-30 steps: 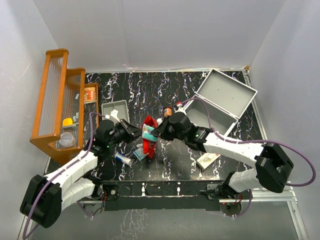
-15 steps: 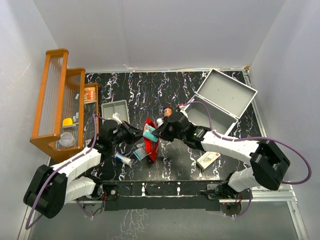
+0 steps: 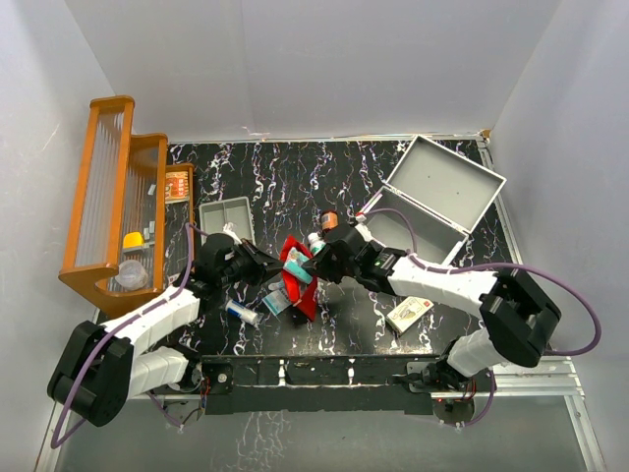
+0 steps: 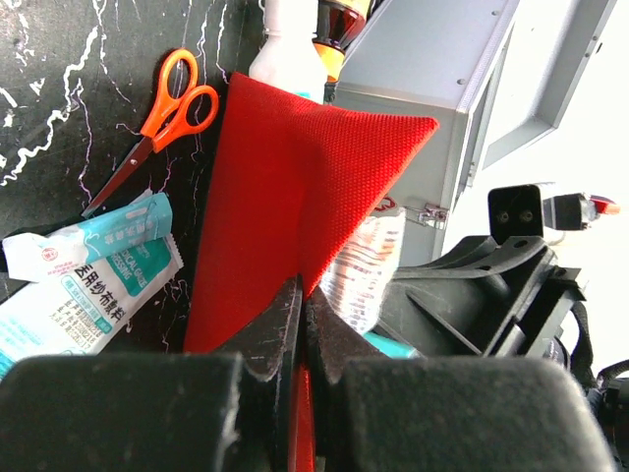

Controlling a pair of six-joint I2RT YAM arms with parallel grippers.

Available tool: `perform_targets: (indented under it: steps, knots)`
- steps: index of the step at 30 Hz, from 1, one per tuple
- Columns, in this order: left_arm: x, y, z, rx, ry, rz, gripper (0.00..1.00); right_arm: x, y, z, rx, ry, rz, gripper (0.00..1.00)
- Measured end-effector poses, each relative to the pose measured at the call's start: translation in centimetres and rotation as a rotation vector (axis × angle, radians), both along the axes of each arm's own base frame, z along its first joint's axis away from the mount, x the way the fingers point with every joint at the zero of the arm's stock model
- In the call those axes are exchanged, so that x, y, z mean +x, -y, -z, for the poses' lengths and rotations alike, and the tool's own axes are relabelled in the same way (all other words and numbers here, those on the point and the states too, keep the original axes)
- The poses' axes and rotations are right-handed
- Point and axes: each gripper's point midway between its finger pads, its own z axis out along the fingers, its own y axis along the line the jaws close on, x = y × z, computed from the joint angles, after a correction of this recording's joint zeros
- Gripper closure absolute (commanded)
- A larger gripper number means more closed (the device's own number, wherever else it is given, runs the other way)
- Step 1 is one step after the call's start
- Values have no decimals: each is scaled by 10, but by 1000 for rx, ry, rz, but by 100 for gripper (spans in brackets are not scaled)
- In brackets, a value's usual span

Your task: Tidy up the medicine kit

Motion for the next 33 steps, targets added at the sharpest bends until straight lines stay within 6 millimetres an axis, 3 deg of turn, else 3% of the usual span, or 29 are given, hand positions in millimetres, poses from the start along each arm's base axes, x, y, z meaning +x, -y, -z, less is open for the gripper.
perform_targets:
  steps: [6, 11, 12, 16, 20, 26, 33]
  knots:
    - [0, 0, 3, 21, 3, 17, 100, -2, -3, 16, -19, -46, -9, 100]
    - [-2, -1, 8, 43, 1, 32, 100, -4, -19, 11, 47, -48, -67, 100]
    - [-3, -1, 9, 49, 2, 36, 100, -5, -21, 9, 56, -46, -77, 98]
    - [-2, -1, 7, 66, 16, 50, 100, -3, -22, 8, 58, -32, -79, 73]
    - [-1, 0, 4, 79, 33, 66, 100, 1, -17, 7, -3, 8, -95, 62]
    - [0, 3, -1, 89, 63, 102, 100, 12, -15, -16, -86, 102, -142, 53]
    - [3, 5, -7, 110, 103, 137, 100, 8, -11, -45, -151, 218, -268, 52]
